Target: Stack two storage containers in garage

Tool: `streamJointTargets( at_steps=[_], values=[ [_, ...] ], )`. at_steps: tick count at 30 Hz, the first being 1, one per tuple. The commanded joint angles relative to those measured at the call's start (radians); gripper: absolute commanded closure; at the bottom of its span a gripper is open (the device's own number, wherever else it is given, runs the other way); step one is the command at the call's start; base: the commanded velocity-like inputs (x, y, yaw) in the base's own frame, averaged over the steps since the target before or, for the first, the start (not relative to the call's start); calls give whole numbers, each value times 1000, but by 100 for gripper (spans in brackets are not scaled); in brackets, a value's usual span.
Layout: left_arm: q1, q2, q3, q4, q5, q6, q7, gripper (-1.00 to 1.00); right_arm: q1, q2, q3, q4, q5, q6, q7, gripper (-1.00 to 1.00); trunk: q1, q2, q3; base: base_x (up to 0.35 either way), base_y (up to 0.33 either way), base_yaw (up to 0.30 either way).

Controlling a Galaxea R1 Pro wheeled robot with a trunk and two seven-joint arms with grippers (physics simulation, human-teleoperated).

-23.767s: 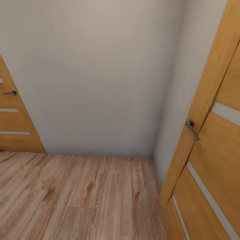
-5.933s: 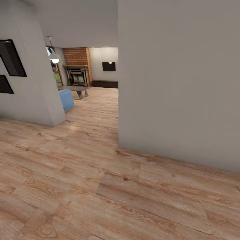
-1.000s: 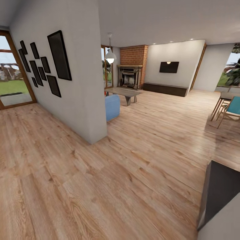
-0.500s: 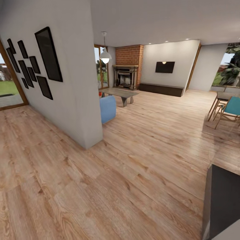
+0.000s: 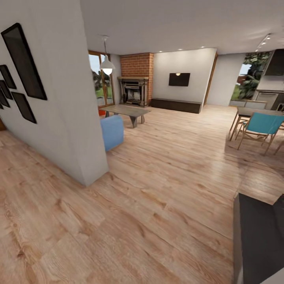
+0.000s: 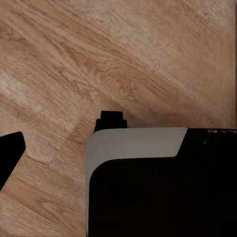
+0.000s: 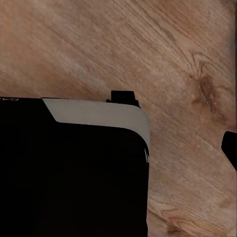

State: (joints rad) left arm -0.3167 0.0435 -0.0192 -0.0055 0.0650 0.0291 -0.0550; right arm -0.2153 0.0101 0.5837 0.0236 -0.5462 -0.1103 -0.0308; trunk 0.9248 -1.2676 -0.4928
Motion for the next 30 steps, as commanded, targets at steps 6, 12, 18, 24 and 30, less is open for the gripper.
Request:
streamJointTargets(
  at_steps=[6, 12, 18, 24, 30],
  values=[
    [-1, 0, -2, -1, 7, 3, -3, -100, -1, 1, 8, 2, -8, -5, -1, -100, 1, 0, -1, 321, 0, -21],
    [-1, 0, -2, -1, 6, 3, -4, -100, -1, 0, 8, 2, -8, -5, -1, -100, 1, 0, -1, 321, 0, -1],
    [-1, -1, -2, -1, 6, 3, -3, -100, -1, 5, 8, 2, -6, -5, -1, -100, 1, 0, -1, 321, 0, -150],
    [-1, -1, -2, -1, 6, 3, -3, -100, -1, 4, 8, 2, -5, -4, -1, -100, 1, 0, 2, 321, 0, -235],
    [0, -1, -2, -1, 6, 3, -3, -100, -1, 2, 9, 2, -6, -3, -1, -100, 1, 0, 3, 321, 0, -49]
  ],
)
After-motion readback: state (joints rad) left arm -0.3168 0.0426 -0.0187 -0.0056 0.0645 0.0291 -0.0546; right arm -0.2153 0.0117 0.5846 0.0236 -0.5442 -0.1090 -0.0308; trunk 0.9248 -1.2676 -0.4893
